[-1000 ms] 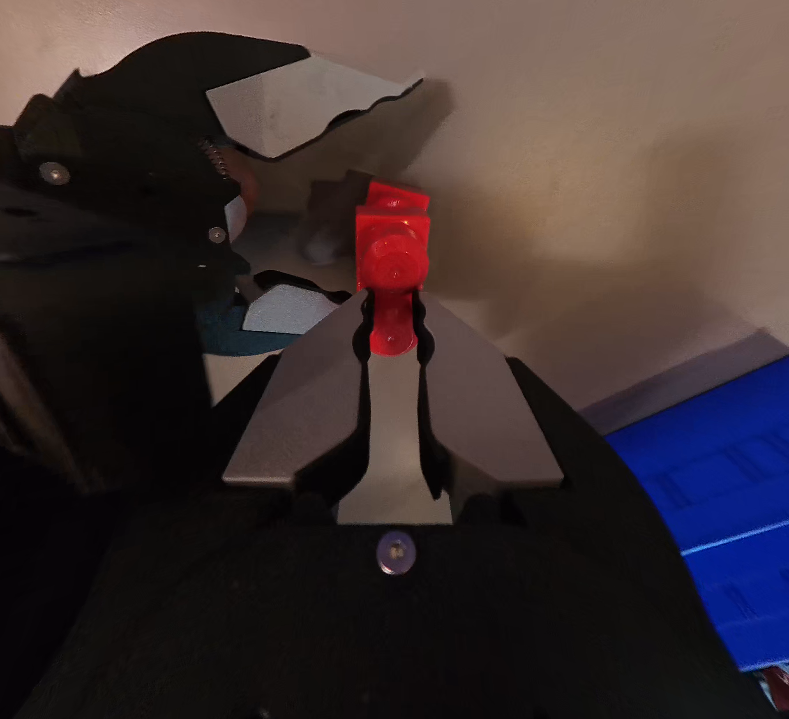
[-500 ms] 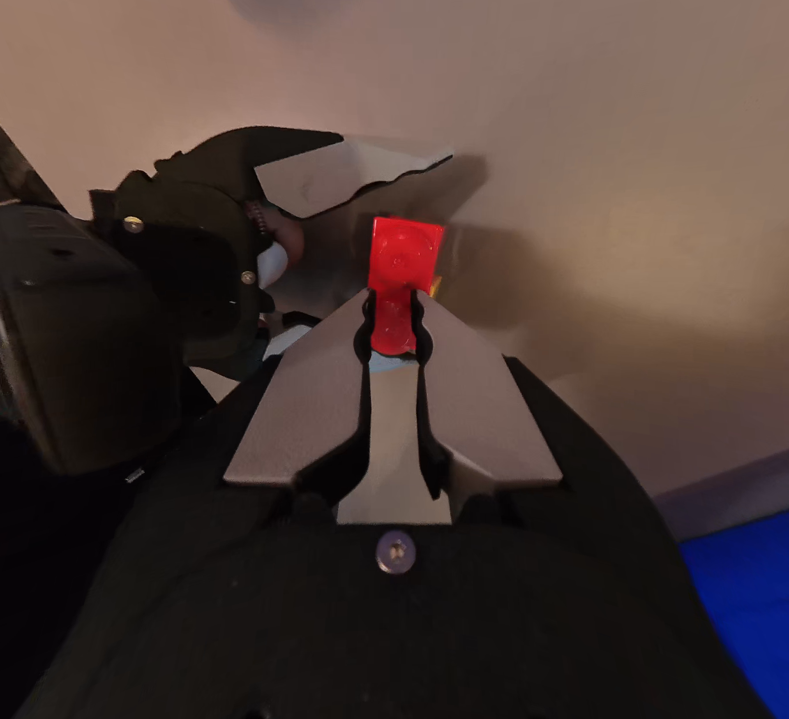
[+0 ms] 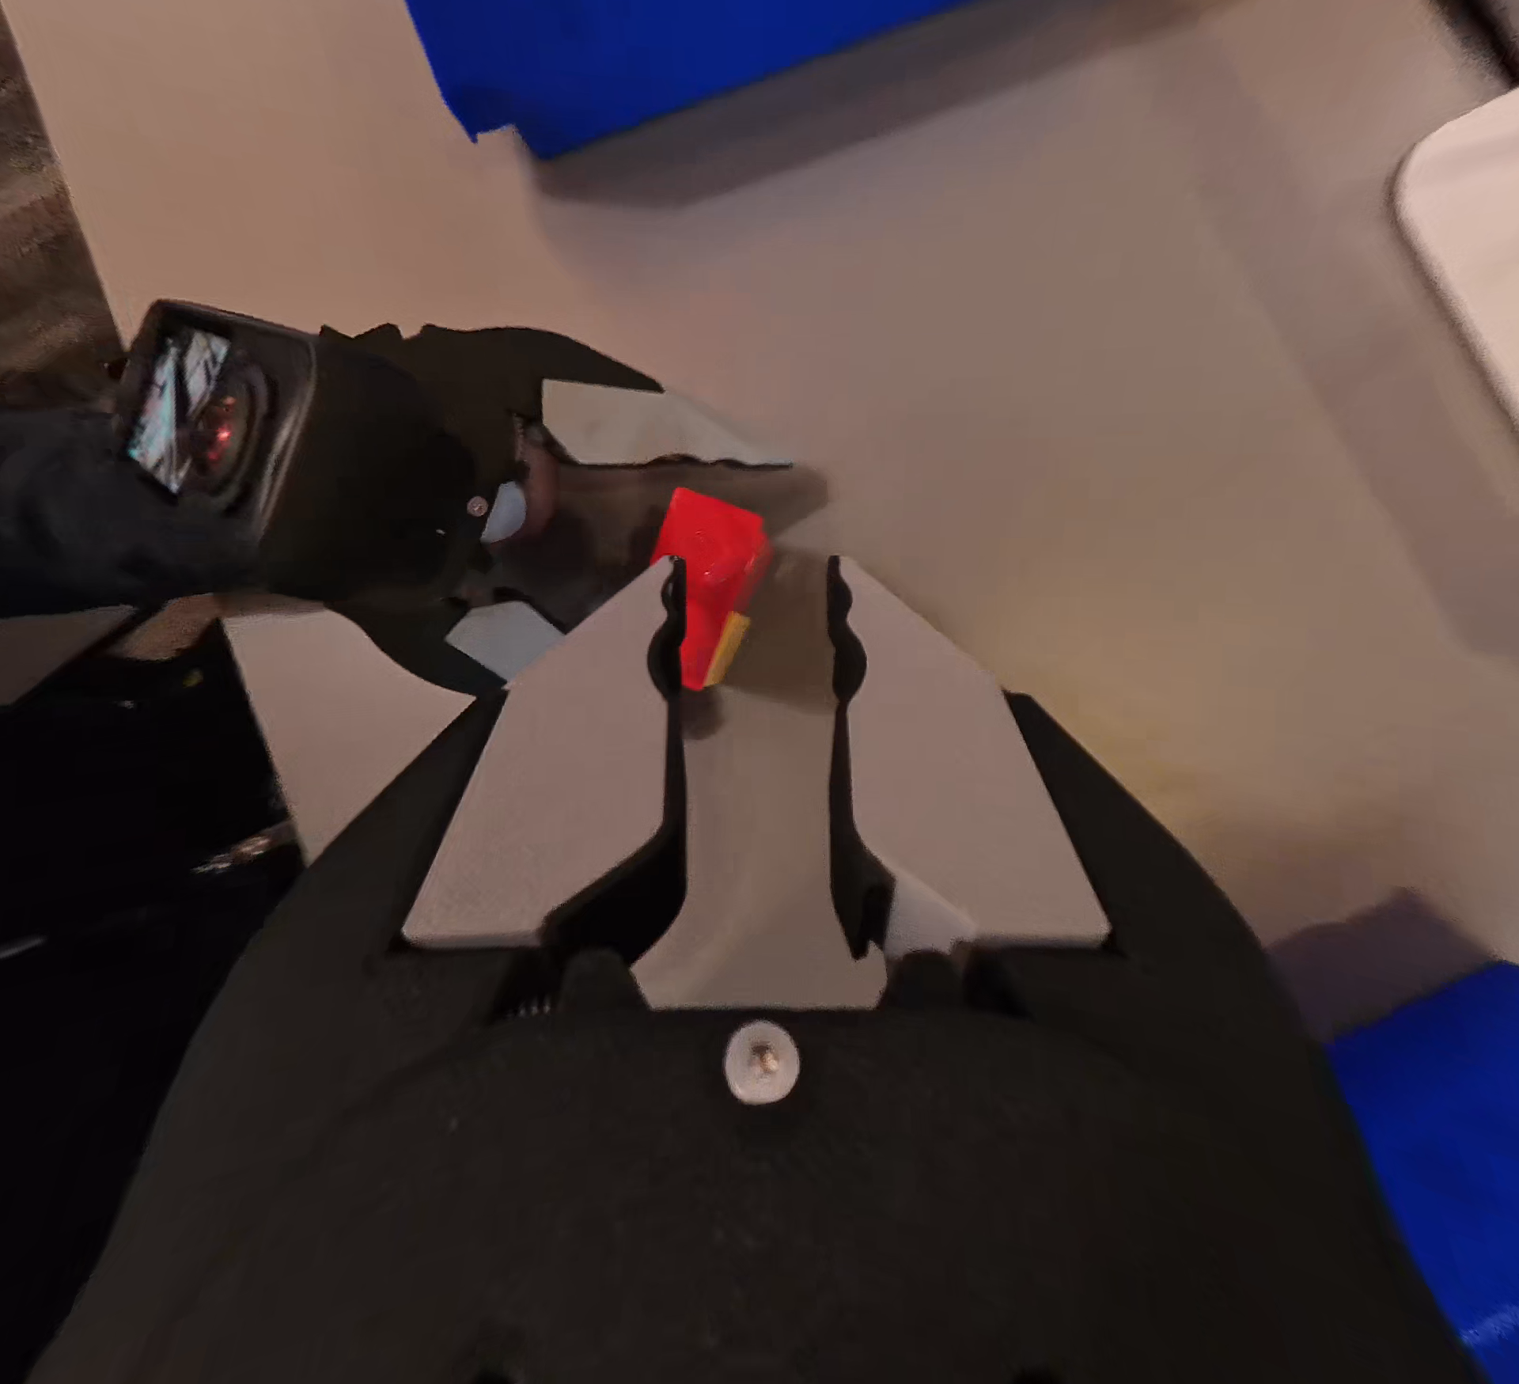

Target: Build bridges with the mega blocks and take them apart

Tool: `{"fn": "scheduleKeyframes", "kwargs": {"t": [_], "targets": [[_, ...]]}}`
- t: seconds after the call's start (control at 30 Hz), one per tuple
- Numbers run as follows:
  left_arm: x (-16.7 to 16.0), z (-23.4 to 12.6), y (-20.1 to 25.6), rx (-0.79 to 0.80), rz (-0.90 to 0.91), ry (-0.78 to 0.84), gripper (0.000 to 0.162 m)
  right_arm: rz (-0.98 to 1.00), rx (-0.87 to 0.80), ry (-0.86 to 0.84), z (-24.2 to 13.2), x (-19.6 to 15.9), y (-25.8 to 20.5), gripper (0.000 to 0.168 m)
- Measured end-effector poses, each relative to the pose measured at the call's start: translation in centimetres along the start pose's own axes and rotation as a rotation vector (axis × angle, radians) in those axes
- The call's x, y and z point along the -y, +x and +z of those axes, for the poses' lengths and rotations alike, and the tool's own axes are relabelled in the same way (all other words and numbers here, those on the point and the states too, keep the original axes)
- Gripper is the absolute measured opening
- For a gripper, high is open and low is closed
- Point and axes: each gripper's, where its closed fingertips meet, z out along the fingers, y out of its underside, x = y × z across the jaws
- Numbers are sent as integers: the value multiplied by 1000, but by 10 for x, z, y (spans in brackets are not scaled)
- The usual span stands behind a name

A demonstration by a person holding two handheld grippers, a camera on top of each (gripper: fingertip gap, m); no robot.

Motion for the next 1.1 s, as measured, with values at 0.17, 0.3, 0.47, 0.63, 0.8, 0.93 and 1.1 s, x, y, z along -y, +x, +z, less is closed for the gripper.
{"fn": "scheduleKeyframes", "kwargs": {"t": [0.17,0.3,0.47,0.63,0.8,0.93,1.1], "targets": [[-3,3,4,1,36,-29,114,-212,-71,92,-10,6,7,32],[-4,5,3,-12,10,-40,114,-98,-24,16,11,-21,15,31],[-5,6,10,-120,66,-43,107,-34,-11,-1,29,-51,17,29],[-4,10,6,-214,107,-55,106,20,33,-2,40,-67,7,28],[-2,8,8,-224,169,-32,105,52,70,12,51,-80,1,25],[-17,-6,11,-223,108,-77,106,61,70,37,51,-87,3,26],[-20,-12,-5,-67,20,-40,101,46,89,99,54,-84,2,25]]}}
